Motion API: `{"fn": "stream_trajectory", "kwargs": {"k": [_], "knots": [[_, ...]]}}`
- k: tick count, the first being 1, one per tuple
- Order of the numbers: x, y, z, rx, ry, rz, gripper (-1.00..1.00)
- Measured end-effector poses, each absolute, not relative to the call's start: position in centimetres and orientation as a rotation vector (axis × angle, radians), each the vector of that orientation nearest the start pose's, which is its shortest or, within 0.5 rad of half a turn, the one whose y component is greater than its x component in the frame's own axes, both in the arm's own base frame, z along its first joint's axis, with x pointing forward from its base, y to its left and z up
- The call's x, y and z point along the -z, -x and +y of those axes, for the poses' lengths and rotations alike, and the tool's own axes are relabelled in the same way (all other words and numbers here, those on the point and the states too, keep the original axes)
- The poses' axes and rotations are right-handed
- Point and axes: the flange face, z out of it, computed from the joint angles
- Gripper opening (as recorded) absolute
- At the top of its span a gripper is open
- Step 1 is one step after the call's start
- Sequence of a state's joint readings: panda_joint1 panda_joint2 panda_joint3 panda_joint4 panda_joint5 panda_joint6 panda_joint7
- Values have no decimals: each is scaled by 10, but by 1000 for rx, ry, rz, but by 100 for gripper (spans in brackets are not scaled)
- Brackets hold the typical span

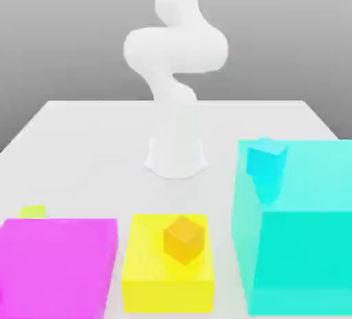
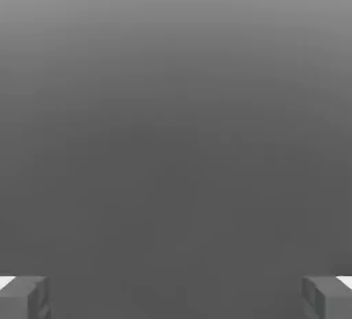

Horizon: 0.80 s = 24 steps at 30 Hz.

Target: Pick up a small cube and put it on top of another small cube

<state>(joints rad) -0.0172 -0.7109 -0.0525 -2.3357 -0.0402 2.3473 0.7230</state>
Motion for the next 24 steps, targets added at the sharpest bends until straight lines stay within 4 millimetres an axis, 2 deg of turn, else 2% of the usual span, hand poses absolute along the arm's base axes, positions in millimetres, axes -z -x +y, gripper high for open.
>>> {"fn": "stream_trajectory", "kwargs": {"k": [2, 5, 8, 11, 15, 18, 22, 24], "knots": [[-625, -402, -64, 929, 2626, 1042, 0], [-564, -421, -111, 834, 2739, 1041, 0], [-501, -427, -157, 719, 2836, 1033, 0], [-437, -419, -202, 588, 2914, 1019, 0], [-352, -389, -253, 397, 2988, 986, 0], [-292, -351, -288, 248, 3013, 969, 0], [-216, -291, -313, 55, 3018, 910, 0], [-189, -280, -315, 13, 3018, 885, 0]]}}
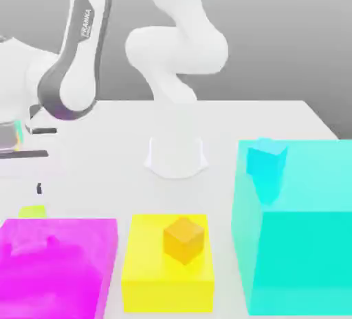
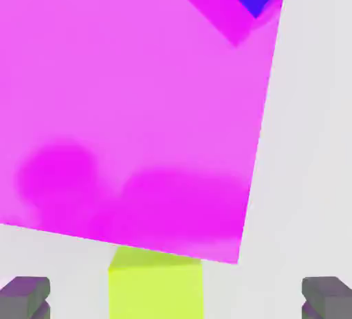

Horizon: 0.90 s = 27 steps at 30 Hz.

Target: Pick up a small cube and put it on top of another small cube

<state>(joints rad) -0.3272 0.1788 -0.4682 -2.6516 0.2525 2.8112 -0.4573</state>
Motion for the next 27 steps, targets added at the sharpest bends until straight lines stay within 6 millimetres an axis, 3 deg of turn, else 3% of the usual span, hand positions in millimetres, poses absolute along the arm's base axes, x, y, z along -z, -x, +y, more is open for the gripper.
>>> {"fn": "stream_trajectory", "kwargs": {"k": [4, 5, 12, 18, 27], "knots": [[-144, -275, -316, 0, 3019, 877, 0], [-135, -275, -316, 0, 3018, 877, -100], [-133, -275, -315, -2, 3016, 877, -100], [-190, -276, -316, -2, 3014, 879, -100], [-239, -364, -341, -16, 2959, 1037, -100]]}}
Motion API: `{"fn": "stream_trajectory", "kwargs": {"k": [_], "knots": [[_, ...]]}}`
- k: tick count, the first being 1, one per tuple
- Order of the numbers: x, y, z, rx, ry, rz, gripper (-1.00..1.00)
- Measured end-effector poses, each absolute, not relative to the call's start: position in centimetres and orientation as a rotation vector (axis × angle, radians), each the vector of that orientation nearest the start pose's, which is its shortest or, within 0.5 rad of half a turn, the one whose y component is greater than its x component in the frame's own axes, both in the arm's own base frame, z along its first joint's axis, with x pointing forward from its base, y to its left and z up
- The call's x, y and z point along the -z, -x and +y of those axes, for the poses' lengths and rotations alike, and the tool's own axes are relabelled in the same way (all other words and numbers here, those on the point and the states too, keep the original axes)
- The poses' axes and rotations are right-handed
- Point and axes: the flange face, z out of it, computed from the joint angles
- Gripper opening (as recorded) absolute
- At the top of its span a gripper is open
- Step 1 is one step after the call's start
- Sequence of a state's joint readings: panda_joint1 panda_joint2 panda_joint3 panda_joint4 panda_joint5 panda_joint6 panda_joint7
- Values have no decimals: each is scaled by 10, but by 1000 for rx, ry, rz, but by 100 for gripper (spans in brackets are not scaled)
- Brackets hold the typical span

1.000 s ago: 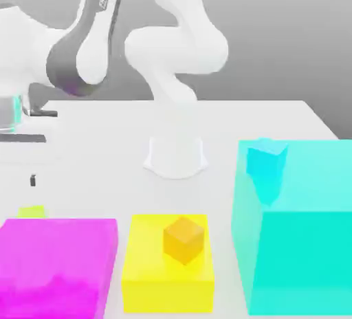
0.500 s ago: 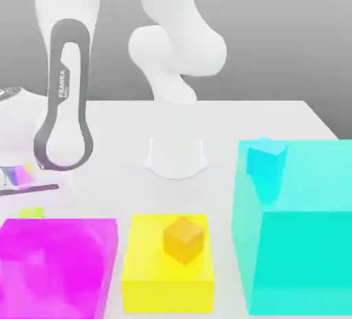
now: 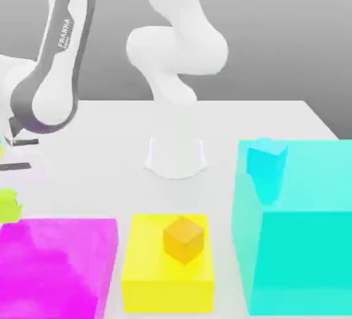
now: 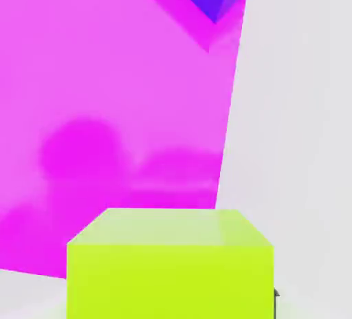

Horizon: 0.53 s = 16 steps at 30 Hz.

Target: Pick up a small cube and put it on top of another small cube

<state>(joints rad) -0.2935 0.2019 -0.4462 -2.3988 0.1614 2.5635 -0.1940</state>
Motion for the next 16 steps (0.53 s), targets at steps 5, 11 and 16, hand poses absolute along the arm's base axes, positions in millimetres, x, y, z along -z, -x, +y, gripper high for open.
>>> {"fn": "stream_trajectory", "kwargs": {"k": [5, 11, 16], "knots": [[-275, -419, -341, -13, 2932, 1114, -100], [-279, -469, -331, 0, 2913, 1164, -100], [-253, -470, -331, 0, 2913, 1167, 100]]}}
